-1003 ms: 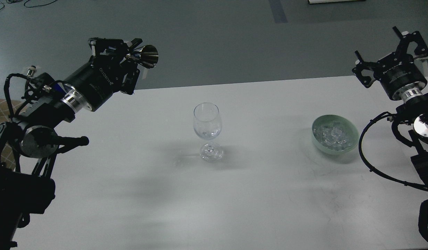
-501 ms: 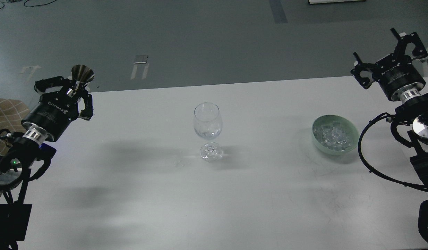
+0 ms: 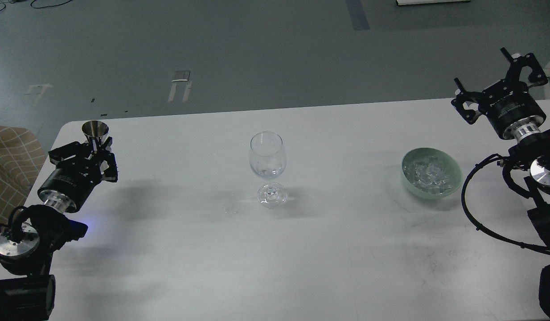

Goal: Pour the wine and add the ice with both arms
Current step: 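Carry the jigger back toward its starting spot with the left gripper, then set the jigger upright on the table and open the left gripper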

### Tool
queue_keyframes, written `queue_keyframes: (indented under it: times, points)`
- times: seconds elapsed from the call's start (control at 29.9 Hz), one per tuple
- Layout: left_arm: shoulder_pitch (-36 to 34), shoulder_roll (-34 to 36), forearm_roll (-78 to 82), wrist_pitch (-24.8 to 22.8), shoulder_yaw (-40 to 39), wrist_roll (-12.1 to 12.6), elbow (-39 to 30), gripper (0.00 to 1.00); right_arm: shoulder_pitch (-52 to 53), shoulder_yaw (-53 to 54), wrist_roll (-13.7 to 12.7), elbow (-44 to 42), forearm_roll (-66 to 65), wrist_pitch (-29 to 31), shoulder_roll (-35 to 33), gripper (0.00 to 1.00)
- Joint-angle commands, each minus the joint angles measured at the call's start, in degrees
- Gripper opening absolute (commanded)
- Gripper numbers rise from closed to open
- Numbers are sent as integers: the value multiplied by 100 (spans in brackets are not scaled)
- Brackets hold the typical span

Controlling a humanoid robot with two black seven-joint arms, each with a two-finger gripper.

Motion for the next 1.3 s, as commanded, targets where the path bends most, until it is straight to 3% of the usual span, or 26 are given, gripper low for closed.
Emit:
queue_keyframes:
  times: [0.0,0.13,0.2,1.27]
  points:
    - [-149,-32,23,1,46,-141,516,8,-9,0,0,9,-11,1,0,100]
    - [-684,-14,14,-87,46,-150,1535,8,0,0,0,9,-11,1,-9,100]
    - [-764,-5,14,-79,55,-150,1686,8,-9,0,0,9,-11,1,-9,100]
    - [-826,3,14,9,64,-115,1906,23,-114,0,-9,9,-11,1,-158,100]
